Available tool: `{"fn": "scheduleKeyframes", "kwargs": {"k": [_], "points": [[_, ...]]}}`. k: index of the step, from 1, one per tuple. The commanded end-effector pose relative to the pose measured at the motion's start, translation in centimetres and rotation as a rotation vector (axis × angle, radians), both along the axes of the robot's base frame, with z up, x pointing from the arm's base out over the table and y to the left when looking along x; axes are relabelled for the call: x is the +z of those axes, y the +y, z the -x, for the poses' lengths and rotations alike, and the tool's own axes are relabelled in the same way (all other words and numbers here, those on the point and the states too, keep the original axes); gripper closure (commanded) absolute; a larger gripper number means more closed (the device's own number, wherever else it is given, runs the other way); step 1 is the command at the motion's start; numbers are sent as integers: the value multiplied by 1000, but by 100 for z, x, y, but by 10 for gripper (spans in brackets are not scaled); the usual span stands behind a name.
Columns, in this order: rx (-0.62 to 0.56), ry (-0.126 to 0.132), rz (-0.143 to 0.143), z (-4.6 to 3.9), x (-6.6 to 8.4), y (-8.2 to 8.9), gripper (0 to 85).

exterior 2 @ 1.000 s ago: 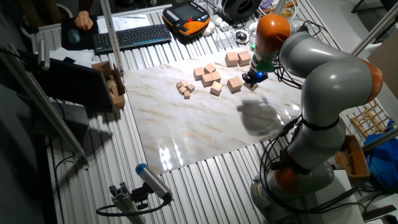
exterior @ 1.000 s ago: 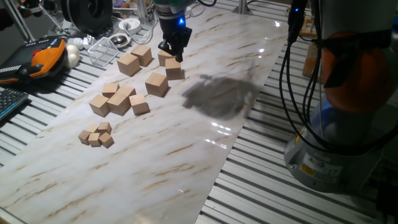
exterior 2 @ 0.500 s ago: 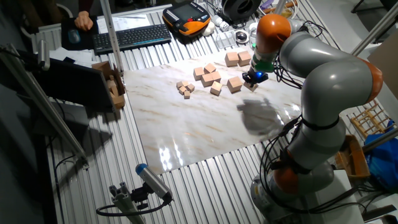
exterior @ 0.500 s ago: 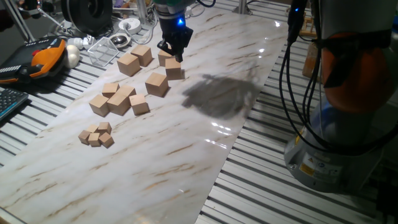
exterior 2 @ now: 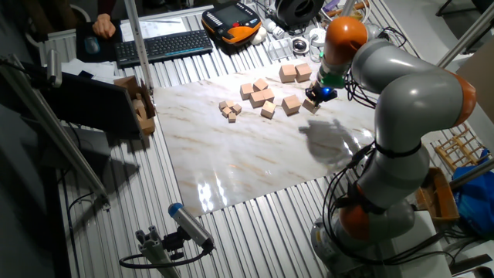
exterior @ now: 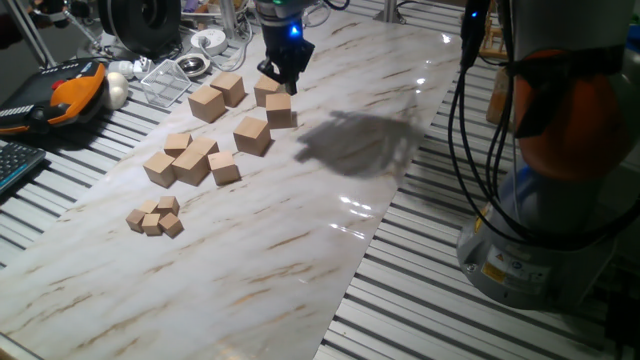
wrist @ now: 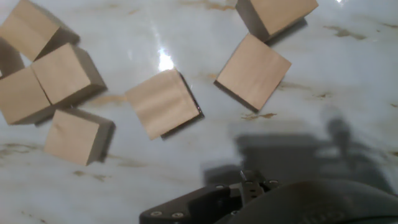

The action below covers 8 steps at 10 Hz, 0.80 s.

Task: Stack the blocks into a pyramid shape

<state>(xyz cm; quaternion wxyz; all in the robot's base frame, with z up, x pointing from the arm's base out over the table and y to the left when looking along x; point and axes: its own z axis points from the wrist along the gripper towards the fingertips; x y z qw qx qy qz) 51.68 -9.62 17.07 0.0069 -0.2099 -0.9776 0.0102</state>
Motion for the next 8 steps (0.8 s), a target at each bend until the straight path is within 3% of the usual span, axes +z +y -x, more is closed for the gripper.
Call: {"fn": "scheduleKeyframes", "kwargs": {"k": [1,3,5,8], "points": [[-12,0,-3,-30,11,-29,850],[-11,-1,-46,-73,18,-119,850],[-8,5,-60,-74,-14,-207,850],[-60,2,-33,-104,-42,-275,850]]}}
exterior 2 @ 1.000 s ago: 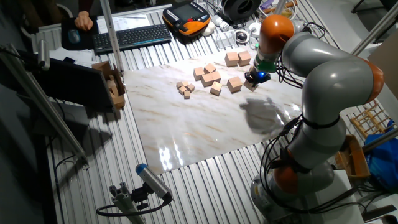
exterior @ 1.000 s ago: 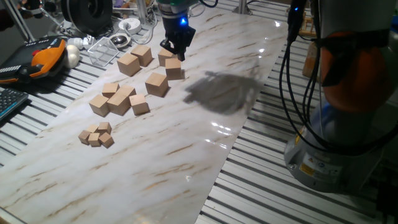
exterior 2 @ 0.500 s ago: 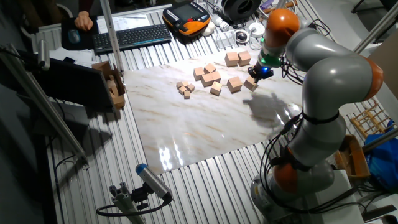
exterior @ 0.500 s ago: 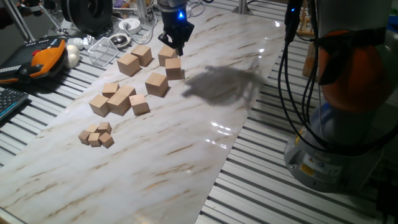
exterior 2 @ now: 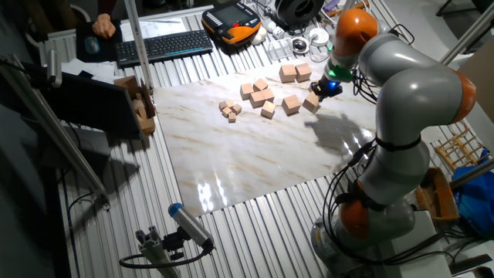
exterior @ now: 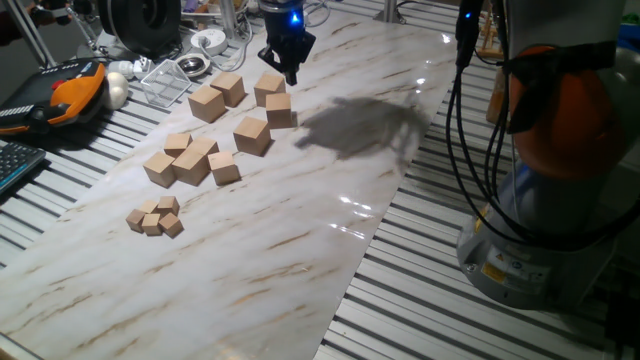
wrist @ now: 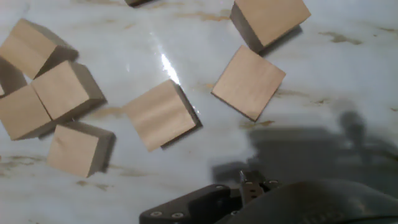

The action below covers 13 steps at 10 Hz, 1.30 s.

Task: Stack the blocks into a pyramid shape

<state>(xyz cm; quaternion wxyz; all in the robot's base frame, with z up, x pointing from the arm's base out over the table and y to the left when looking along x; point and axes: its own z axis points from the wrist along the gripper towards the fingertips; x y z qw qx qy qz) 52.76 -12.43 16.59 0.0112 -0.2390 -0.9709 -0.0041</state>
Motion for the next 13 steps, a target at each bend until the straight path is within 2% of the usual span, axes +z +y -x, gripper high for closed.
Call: {"fn": "scheduleKeyframes", "kwargs": {"k": [1,3,6,13], "points": [[-6,0,10,-21,-7,-19,850],[-32,5,-1,-109,-13,-78,850],[-40,2,11,-200,-53,-144,850],[-83,-11,19,-268,-183,-156,850]]}}
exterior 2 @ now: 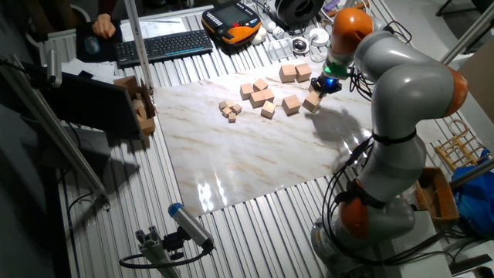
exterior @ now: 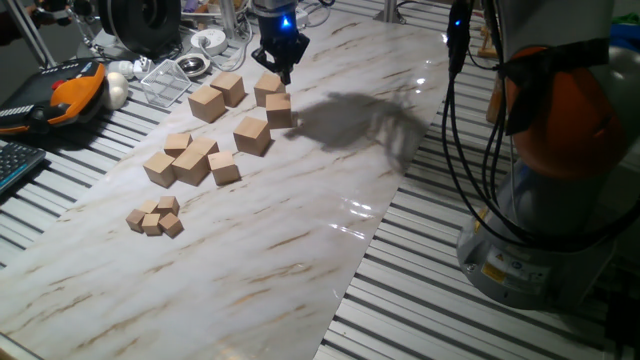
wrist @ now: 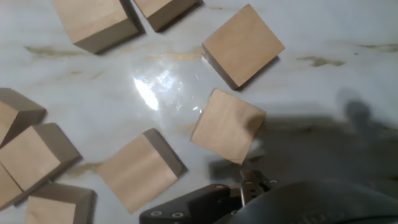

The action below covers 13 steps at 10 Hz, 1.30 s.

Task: Stack the blocks into a pyramid shape

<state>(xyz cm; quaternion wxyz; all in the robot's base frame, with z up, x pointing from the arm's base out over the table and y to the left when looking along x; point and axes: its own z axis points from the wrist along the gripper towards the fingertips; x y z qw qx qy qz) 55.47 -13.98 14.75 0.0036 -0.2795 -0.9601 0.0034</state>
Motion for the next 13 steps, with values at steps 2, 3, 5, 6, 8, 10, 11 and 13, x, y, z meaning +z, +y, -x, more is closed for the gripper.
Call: {"fn": "scheduleKeyframes", "kwargs": {"k": [2,3,5,6,8,10,11,13], "points": [[-34,3,-21,-35,-11,-4,850],[-46,2,-21,-53,-27,-12,850],[-59,-13,-23,-90,-110,-35,850],[-63,-16,-23,-113,-146,-42,850],[-66,-18,-23,-140,-185,-86,850],[-57,-24,-22,-189,-250,-154,850],[-51,-27,-22,-214,-269,-193,850],[-47,-29,-23,-234,-271,-199,850]]}}
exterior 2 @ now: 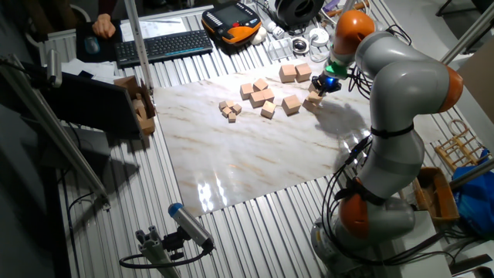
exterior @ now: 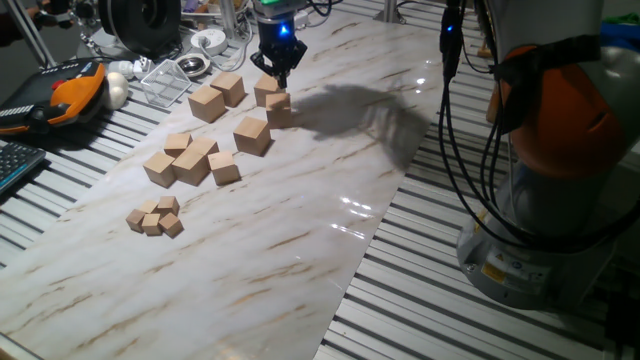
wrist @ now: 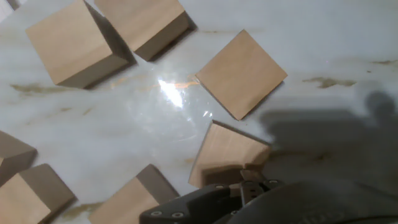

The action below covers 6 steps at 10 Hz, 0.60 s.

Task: Stack the blocks into a pyramid shape

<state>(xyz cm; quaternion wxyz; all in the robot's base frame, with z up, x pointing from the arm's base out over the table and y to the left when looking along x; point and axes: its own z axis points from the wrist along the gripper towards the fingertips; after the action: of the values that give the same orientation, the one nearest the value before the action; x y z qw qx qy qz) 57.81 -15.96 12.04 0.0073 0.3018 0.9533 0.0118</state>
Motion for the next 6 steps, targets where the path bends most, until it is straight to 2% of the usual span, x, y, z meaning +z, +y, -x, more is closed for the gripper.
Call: {"fn": "scheduleKeyframes", "kwargs": {"k": [1,2,3,4,5,6], "points": [[-2,-4,0,0,0,0,850],[-32,6,-24,0,0,0,850],[-74,40,-23,0,0,0,850],[-104,63,-15,0,0,0,850],[-129,73,-9,0,0,0,850],[-139,74,16,0,0,0,850]]}}
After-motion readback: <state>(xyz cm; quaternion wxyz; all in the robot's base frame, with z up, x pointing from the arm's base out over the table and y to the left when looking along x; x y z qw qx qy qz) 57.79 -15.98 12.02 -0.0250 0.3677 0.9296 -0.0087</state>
